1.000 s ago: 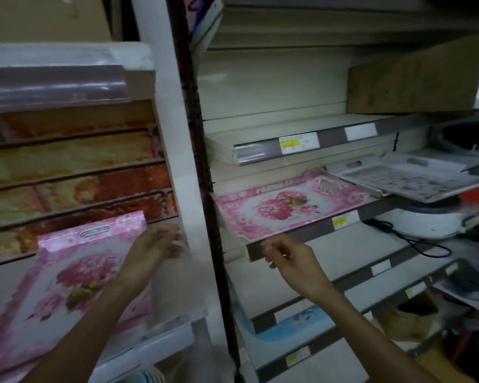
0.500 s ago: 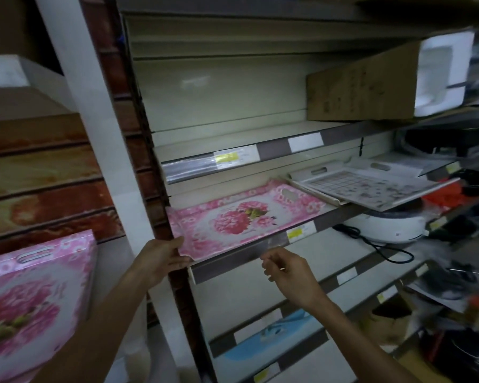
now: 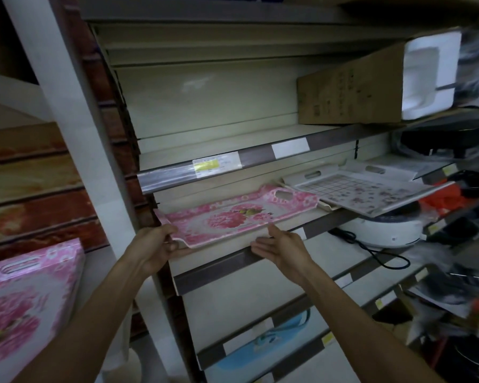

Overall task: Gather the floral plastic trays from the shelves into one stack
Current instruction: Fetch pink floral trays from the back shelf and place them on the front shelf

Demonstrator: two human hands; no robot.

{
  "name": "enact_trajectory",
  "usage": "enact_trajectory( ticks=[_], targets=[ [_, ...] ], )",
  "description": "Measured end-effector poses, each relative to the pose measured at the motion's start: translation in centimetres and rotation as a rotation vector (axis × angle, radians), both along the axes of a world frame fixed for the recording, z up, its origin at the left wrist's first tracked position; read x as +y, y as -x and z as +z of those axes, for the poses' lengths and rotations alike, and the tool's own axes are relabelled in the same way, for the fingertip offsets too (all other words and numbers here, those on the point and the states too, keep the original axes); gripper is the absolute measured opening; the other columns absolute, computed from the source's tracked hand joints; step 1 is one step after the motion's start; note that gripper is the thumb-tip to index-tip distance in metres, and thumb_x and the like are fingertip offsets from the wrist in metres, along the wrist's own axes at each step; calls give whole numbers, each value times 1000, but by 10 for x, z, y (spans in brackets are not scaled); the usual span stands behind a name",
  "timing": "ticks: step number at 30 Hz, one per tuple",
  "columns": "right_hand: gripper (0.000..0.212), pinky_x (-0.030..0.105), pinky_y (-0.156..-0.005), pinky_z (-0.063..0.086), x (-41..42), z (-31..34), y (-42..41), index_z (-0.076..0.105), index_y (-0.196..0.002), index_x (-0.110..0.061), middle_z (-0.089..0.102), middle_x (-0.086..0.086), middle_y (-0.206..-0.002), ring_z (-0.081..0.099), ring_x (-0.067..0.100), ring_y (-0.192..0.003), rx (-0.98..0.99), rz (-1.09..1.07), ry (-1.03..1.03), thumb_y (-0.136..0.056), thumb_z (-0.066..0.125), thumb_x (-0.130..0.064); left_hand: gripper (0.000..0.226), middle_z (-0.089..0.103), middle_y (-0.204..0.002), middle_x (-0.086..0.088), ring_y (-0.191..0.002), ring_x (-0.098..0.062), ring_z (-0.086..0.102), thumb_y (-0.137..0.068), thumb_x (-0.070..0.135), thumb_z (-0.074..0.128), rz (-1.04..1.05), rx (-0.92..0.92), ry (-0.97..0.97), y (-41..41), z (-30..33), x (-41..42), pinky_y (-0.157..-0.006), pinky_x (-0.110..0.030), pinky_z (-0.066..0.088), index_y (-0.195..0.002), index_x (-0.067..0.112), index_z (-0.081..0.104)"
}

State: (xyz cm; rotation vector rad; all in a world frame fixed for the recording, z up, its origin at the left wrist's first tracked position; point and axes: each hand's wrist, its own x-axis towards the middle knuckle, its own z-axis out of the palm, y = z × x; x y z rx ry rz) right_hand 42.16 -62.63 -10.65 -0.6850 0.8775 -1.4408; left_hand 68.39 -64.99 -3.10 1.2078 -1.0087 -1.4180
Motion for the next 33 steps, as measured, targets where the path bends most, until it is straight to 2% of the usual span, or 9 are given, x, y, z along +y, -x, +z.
enact_trajectory(
  ticks=[5,9,11,14,17,21,24,29,33],
  targets=[
    [33,56,-84,57,-27,23,7,45,-111,-16,54,33,-115,66,45,-102,-230,8,-39,-92,64,-36,14,35,-67,-8,-34,-9,32,-93,-5,45,6,130,-48,-2,2,6,-94,-59,50,-90,7,51],
    [41,54,-70,60,-43,38,9,55,-119,-7,62,29,-118,67,42,-100,-250,-39,-28,-95,58,-40,24,40,-57,-5,-34,-9,34,-92,-5,48,-19,125,-36,-6,-1,13,-91,-60,51,-114,4,51],
    [38,50,-61,61,-45,40,8,53,-125,-3,64,26,-116,67,41,-98,-229,-119,-71,-98,55,-30,24,47,-49,-4,-34,-9,36,-92,-4,50,-36,111,-23,-6,-4,20,-80,-56,58,-115,-7,54],
    [25,55,-70,60,-41,34,8,55,-121,0,65,25,-117,67,41,-98,-201,-218,-118,-98,47,-8,15,54,-47,-4,-35,-11,47,-93,-3,52,-42,110,8,-2,-8,34,-63,-48,62,-104,-10,58],
    [25,62,-79,55,-27,26,10,57,-108,0,62,26,-121,65,43,-102,-257,-248,-146,-94,38,3,15,71,-72,-17,-56,-23,69,-90,-1,58,-67,65,58,-1,-16,50,-69,-45,62,-102,-9,61],
    [40,59,-98,48,-6,16,16,48,-129,8,50,27,-141,55,45,-123,-326,-307,-192,-91,34,7,18,67,-102,-33,-97,-42,66,-88,12,67,-84,-90,113,-8,-30,69,-84,-45,59,-95,-5,66],
    [24,57,-95,51,11,6,19,59,-108,-1,63,24,-126,64,42,-110,-321,-355,-171,-96,38,0,34,73,-100,-25,-94,-37,70,-92,26,63,-160,-144,151,-16,-42,85,-82,-39,59,-106,-4,68],
    [31,57,-102,45,42,-15,28,58,-123,-4,66,15,-121,64,35,-110,-195,-420,-187,-98,49,-19,38,75,-97,-17,-92,-34,71,-94,38,58,-105,-265,181,-30,-54,96,-87,-46,58,-110,5,67],
    [40,52,-95,52,73,-33,32,49,-131,-4,64,14,-120,66,32,-107,-161,-416,-138,-100,52,-29,17,77,-81,4,-74,-14,74,-96,39,55,112,-325,357,-40,-54,98,-58,-23,56,-89,29,68]
  ],
)
